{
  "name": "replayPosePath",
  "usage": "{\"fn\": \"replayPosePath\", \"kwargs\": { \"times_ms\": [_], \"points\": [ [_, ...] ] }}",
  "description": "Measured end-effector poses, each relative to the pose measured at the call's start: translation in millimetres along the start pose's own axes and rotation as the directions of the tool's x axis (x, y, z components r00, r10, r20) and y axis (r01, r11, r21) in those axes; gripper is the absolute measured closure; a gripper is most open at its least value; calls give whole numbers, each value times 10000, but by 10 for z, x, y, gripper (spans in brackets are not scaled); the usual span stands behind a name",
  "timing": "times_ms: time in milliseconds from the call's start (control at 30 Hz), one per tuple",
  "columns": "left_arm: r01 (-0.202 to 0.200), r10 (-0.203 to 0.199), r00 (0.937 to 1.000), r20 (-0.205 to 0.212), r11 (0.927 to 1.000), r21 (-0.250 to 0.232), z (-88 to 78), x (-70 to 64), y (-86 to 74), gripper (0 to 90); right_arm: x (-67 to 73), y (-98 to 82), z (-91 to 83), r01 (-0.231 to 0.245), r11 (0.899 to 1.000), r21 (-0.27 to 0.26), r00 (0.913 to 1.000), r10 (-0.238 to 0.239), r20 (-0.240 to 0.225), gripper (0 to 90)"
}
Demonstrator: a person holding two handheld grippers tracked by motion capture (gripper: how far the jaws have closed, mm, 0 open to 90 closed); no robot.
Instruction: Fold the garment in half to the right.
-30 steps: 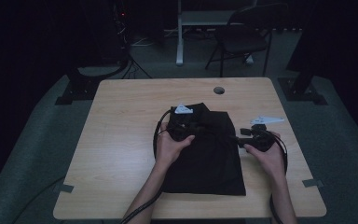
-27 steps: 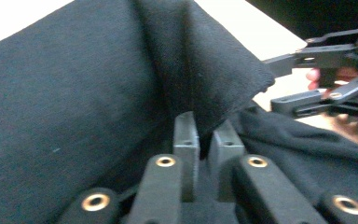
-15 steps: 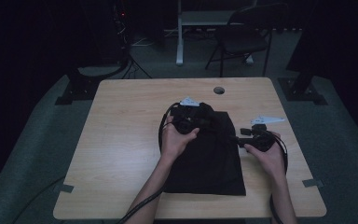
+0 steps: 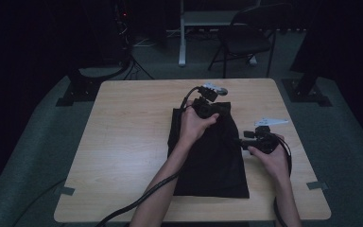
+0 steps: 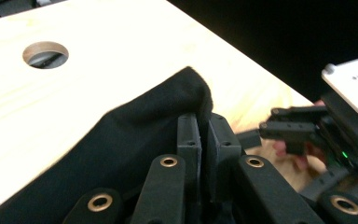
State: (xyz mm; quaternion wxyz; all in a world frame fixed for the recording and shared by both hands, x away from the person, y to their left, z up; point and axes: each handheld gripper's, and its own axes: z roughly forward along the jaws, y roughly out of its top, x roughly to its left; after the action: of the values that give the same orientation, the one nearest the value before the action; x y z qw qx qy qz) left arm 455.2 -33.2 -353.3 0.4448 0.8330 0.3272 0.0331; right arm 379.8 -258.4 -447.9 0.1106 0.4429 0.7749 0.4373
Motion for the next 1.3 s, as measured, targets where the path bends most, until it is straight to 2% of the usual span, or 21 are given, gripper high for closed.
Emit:
{"fn": "replayPosePath", "kwargs": {
  "times_ms": [100,233,400,567,667,733,867,967,1033,1067,1233,1267,1300],
  "points": [
    [132,-131,9999,-33,9996,255,152,40,64,857,-11,-4,-4,-72,10000,3,10000,72,19,319],
    [507,-498,9986,-147,9968,618,337,114,74,857,-19,-6,-17,-122,9999,-45,9999,122,23,320],
    [876,-841,9957,-378,9910,1016,516,199,1,848,-18,-8,-25,-128,9999,-87,9999,128,7,319],
    [1043,-973,9937,-556,9843,1424,661,249,-103,826,-18,-10,-24,-129,9999,-87,9999,129,-10,319],
    [1115,-1043,9931,-538,9817,1542,721,270,-162,810,-17,-11,-21,-120,9999,-64,9999,120,-10,319],
    [1245,-1191,9918,-463,9820,1422,722,272,-174,798,-14,-11,-22,-94,9999,-56,10000,94,-6,320],
    [1110,-1102,9938,-130,9872,1146,621,235,-138,750,-10,-10,-24,-98,9999,-56,10000,98,-14,319],
    [962,-977,9951,173,9927,729,454,214,-113,709,-12,-11,-25,-98,9999,-59,10000,98,-5,319],
    [899,-913,9956,194,9938,652,395,211,-117,677,-11,-10,-24,-87,9999,-60,10000,87,4,319],
    [938,-950,9946,430,9952,285,260,226,-156,677,-10,-9,-24,-87,10000,-44,10000,87,5,319],
    [974,-962,9948,348,9946,-350,-125,313,-292,558,9,-5,3,0,10000,70,10000,-1,76,318],
    [974,-962,9948,348,9946,-350,-125,313,-292,535,9,-5,3,0,10000,70,10000,-1,76,318],
    [1010,-996,9946,301,9936,-506,-219,333,-333,535,13,-4,8,15,9999,99,10000,-16,72,318]
  ]
}}
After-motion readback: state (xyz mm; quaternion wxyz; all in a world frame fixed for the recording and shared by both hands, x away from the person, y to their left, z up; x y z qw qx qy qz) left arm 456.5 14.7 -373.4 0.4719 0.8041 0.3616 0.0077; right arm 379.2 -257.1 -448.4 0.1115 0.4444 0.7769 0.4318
